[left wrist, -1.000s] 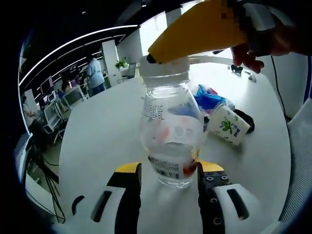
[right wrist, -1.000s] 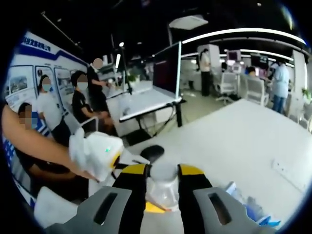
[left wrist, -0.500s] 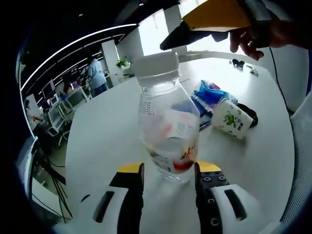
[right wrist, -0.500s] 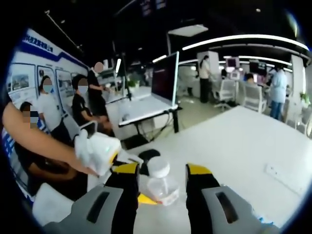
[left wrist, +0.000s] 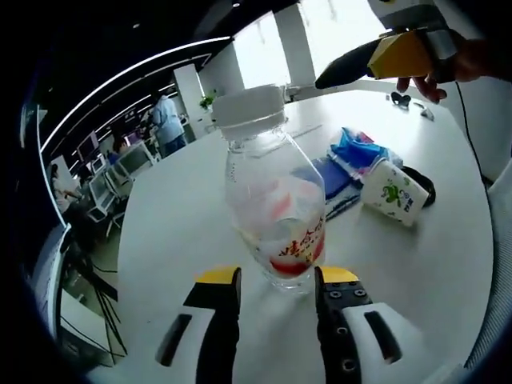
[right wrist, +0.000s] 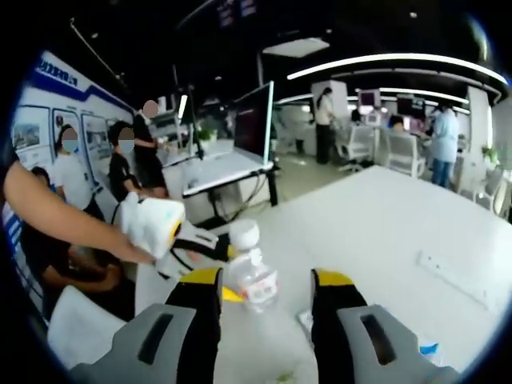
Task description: Arrange the tabletop items into an orderly group along one side of the table until the central work area is clear of visible clutter.
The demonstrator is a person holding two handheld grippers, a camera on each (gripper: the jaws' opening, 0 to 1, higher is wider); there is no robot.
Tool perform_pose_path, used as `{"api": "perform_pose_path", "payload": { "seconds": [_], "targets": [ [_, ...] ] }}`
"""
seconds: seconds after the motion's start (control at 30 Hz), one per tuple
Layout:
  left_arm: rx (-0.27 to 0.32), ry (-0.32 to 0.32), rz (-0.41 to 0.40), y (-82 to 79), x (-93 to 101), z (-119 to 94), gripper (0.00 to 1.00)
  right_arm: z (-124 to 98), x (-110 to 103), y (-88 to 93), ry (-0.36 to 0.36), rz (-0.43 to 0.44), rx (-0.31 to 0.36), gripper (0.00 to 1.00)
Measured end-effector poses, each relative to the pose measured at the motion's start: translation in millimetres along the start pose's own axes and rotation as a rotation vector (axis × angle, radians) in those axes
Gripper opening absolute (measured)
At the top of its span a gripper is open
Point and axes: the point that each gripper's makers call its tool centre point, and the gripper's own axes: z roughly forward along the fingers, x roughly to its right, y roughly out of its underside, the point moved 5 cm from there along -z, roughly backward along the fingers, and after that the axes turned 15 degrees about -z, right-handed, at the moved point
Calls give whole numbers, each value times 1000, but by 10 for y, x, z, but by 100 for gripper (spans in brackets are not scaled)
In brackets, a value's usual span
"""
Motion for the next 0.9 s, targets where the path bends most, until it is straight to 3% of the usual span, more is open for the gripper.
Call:
{"api": "perform_pose_path", "payload": {
  "seconds": [0.27,0.4,0.67,0.9],
  "targets": [
    [23,-37,-85,-9,9,-18,42,-76,22,39,24,-47,12,56],
    [54,-27,-152,-68,72,2,44,-132,24,78,22,-60,6,58],
    [66,-31,-173,-131,179,74,52,-280,68,201,45,-56,-6,60],
    [72,-89,-195,-161,196,97,55,-376,90,290,64,-57,-16,64]
  ]
}}
